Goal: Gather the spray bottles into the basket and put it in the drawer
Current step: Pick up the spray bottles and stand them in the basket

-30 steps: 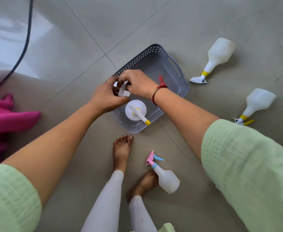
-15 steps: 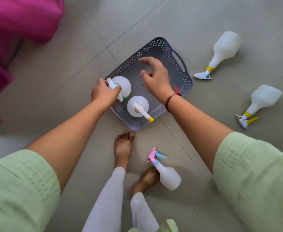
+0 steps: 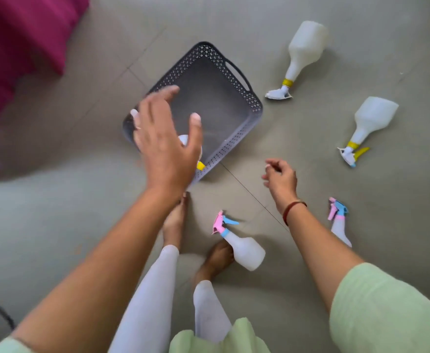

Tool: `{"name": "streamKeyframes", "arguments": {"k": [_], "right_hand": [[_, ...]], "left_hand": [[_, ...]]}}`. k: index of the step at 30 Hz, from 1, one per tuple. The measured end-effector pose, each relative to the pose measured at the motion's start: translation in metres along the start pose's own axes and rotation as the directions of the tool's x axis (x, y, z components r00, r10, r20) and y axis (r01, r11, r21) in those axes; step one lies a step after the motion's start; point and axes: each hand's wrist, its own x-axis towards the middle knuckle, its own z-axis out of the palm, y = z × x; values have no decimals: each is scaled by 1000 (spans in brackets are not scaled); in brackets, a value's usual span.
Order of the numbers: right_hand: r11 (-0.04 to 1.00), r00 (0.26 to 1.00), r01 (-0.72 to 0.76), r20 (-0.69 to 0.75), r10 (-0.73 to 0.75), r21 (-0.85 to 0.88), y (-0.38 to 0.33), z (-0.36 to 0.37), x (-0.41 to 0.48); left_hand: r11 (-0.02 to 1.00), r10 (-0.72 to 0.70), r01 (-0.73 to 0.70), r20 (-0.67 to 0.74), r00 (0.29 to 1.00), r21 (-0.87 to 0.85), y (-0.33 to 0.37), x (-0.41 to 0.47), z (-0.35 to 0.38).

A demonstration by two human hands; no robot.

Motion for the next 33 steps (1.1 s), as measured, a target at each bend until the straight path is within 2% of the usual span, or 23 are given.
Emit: {"name": "streamKeyframes", "arguments": {"k": [3,5,6,8,10,13,15,19,23,26,29,33], "right_hand": [[989,984,-76,152,95,-130,34,-10,-15],[959,960,-17,265,95,-282,53,-12,-23],[915,942,64,326,76,-398,63,-13,-26],[762,900,243,432,53,-601,81,-12,-28],[647,872,295,475,120,-703,99,-9,-30],[550,850,282,470,237,-786,129,3,-31],[505,849,325,482,218,-800,146,12,-30],[465,832,438,543,113,-769,180,36,-30],[446,852,457,523,29,-770,206,63,-35],[478,859,463,511,-34,-746,216,76,-38],[495,869,462,488,-85,-736,214,76,-37],[519,834,537,512,-206,-665,175,54,-30]], "left_hand": [[990,131,-116,206,970,-82,23,-54,36],[985,170,-141,397,902,-100,25,-91,62],[986,166,-138,490,856,-93,22,-109,75],[995,95,-80,645,758,-51,10,-142,97],[999,-31,12,732,680,31,-8,-169,110],[969,-245,173,748,617,175,-41,-191,121],[947,-321,213,735,597,241,-65,-195,124],[925,-376,189,727,575,329,-106,-190,131],[899,-432,193,731,529,393,-122,-180,133],[895,-440,180,745,500,408,-122,-176,136],[909,-414,175,766,491,379,-111,-174,140],[915,-403,203,757,515,349,-88,-169,139]]}}
